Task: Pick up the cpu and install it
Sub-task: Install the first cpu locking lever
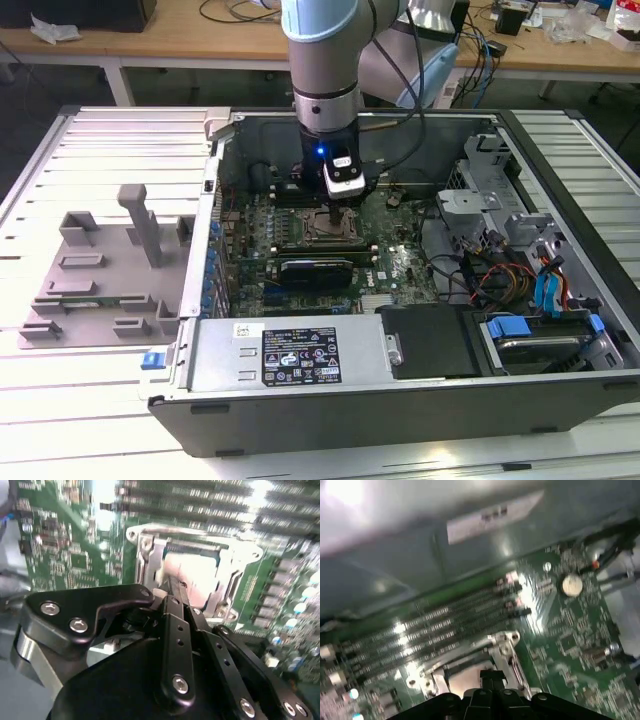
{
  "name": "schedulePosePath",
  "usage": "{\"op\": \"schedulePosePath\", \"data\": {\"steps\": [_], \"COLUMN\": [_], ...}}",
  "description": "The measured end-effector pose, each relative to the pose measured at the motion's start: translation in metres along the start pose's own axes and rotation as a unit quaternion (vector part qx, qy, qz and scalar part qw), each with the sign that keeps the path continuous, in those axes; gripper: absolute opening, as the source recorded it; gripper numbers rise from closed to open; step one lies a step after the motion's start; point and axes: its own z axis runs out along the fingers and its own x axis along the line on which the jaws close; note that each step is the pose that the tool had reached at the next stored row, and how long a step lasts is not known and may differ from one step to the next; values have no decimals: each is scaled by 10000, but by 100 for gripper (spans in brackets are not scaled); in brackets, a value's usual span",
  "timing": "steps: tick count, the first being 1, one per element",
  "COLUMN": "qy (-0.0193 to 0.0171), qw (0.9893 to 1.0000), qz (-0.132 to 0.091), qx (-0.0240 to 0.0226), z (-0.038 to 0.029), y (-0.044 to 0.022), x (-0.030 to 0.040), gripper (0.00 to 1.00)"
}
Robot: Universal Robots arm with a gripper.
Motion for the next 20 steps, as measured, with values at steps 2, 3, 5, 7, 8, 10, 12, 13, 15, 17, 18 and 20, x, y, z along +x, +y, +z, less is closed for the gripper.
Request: {"op": "schedulePosePath", "data": {"steps": [2,3,5,7,8,10,12,13,15,17,18,20], "qy": [-2,-5,-7,-9,-5,-16,-47,-50,-55,-57,-58,-59], "qw": [10000,9997,9986,9961,9953,9928,9888,9877,9862,9851,9849,9847], "qz": [-19,-256,-530,-878,-971,-1186,-1468,-1540,-1639,-1703,-1716,-1726], "qx": [5,-17,-46,-63,-53,149,264,253,238,228,226,223], "z": [0,0,3,6,6,7,7,7,-33,-128,-151,-162], "y": [0,0,0,0,0,-1,-2,-1,-1,-1,-1,0], "x": [0,1,1,1,1,2,3,4,-2,-16,-19,-22], "gripper": [11,11,11,11,11,11,11,11,11,11,11,11]}}
